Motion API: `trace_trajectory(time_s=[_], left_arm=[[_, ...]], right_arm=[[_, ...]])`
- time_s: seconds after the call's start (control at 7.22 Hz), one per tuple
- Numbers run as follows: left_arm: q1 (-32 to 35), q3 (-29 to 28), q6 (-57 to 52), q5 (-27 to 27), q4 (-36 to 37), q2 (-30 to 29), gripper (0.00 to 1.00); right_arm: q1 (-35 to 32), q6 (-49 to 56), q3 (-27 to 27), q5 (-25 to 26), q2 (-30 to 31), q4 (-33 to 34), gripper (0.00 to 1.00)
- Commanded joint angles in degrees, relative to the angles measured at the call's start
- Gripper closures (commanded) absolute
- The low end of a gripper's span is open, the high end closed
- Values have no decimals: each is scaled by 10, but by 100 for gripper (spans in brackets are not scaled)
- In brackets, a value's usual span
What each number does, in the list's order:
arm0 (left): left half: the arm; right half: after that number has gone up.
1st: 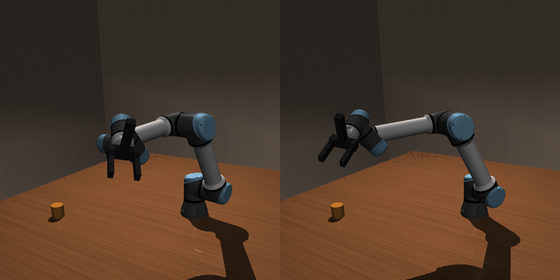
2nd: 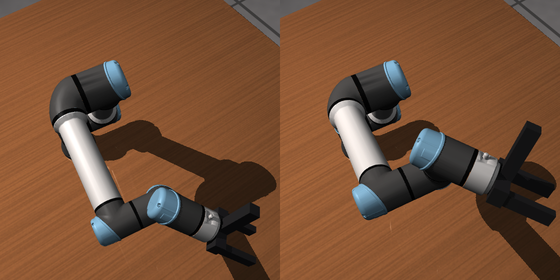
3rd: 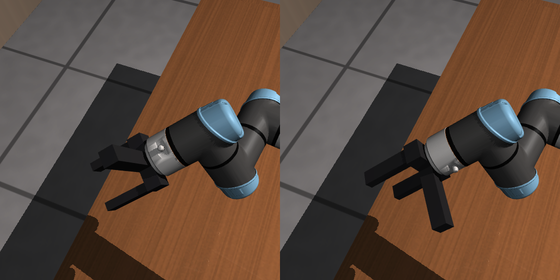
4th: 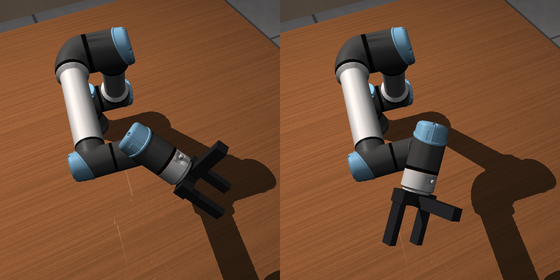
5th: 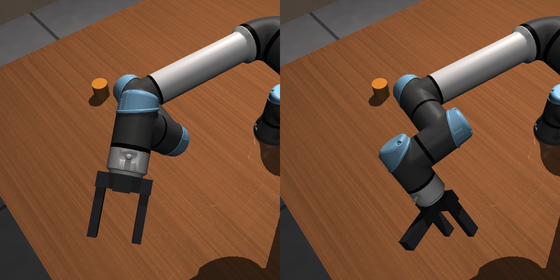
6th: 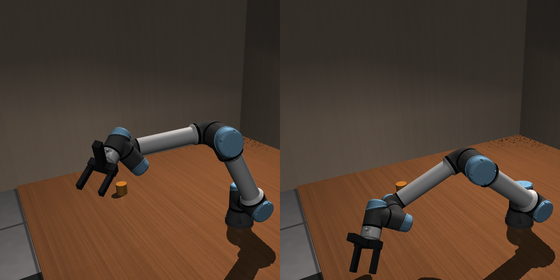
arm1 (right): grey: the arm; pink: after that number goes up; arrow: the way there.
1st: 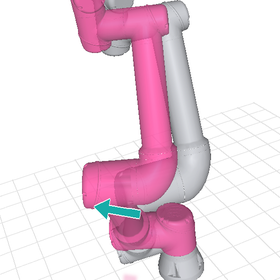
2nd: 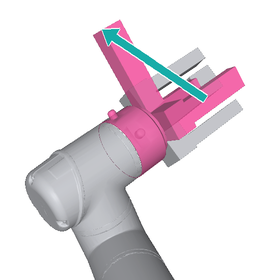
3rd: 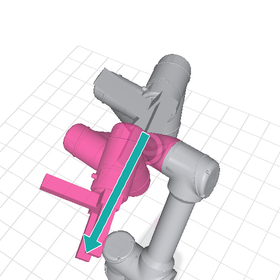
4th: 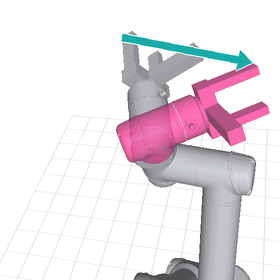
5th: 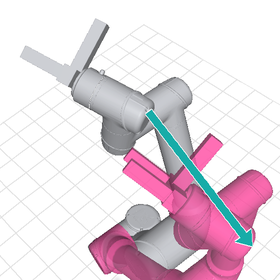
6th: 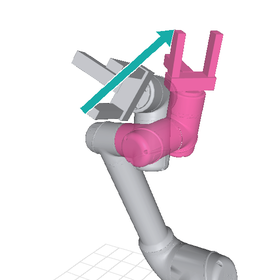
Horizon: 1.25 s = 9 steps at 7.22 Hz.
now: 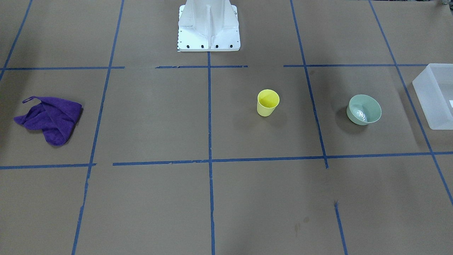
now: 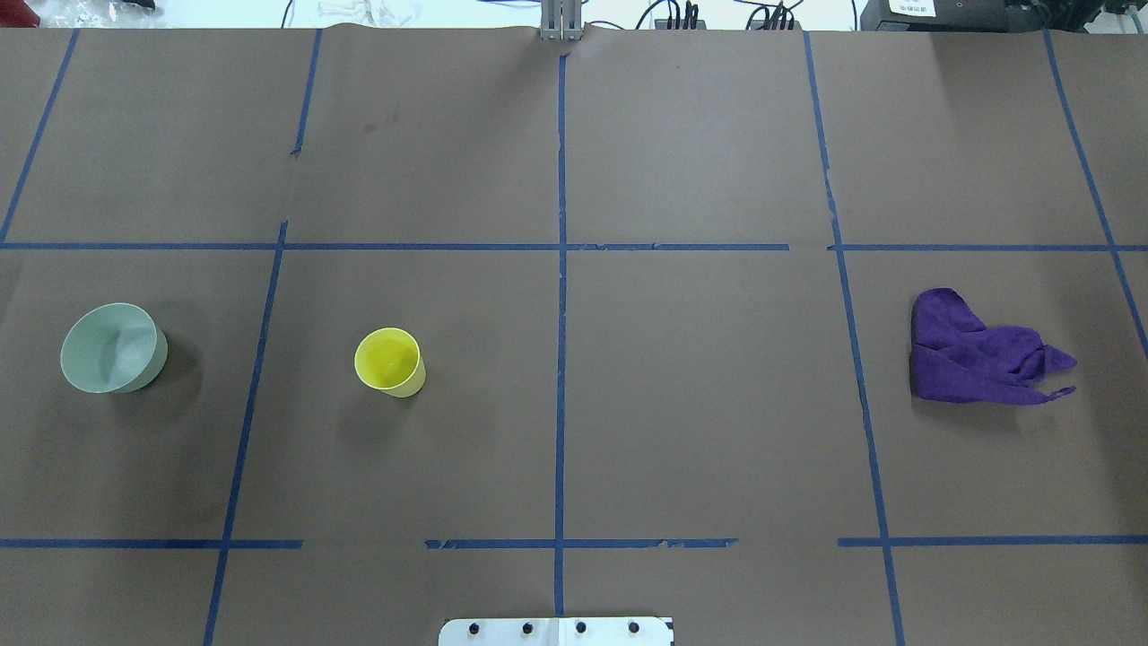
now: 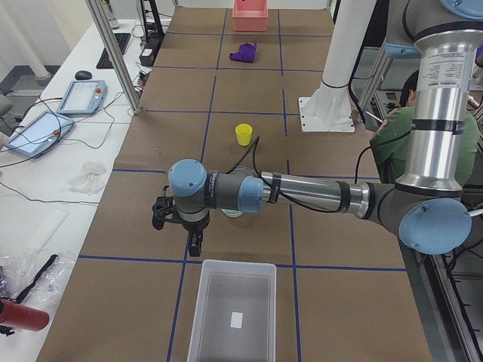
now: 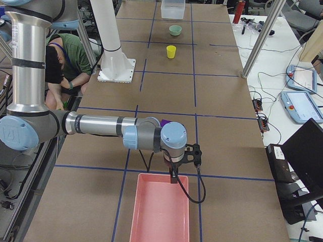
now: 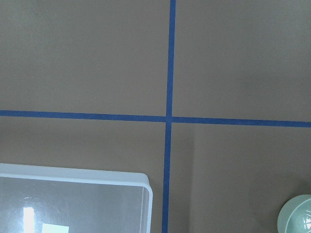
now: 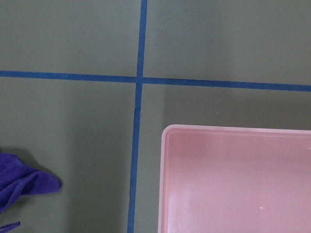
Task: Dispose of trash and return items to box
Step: 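Move the left gripper out toward the yellow cup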
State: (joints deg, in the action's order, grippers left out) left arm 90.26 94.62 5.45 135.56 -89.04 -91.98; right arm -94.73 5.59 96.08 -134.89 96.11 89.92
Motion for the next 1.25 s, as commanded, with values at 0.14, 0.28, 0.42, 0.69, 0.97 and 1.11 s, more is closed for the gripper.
trace_trajectory(time_s=[0.14, 0.28, 0.42, 0.69, 0.97, 1.11], left_arm=[[0, 23, 6, 1, -1, -9, 0], [-3, 48, 36, 2, 1, -34, 0], [-40, 66, 88, 4, 0, -68, 0], [-147, 130, 252, 1, -55, -77, 0], [-306, 171, 523, -81, -187, -73, 0], [-380, 180, 613, -126, -189, -106, 0]], right_arm=[[0, -6, 1, -2, -2, -1, 0], [0, -26, 4, -4, -5, -1, 0], [1, -55, 7, -8, -7, -3, 0], [5, -63, 16, -8, -14, -6, 0], [7, -74, 21, -13, -15, -4, 0], [8, -80, 23, -13, -15, -7, 0]])
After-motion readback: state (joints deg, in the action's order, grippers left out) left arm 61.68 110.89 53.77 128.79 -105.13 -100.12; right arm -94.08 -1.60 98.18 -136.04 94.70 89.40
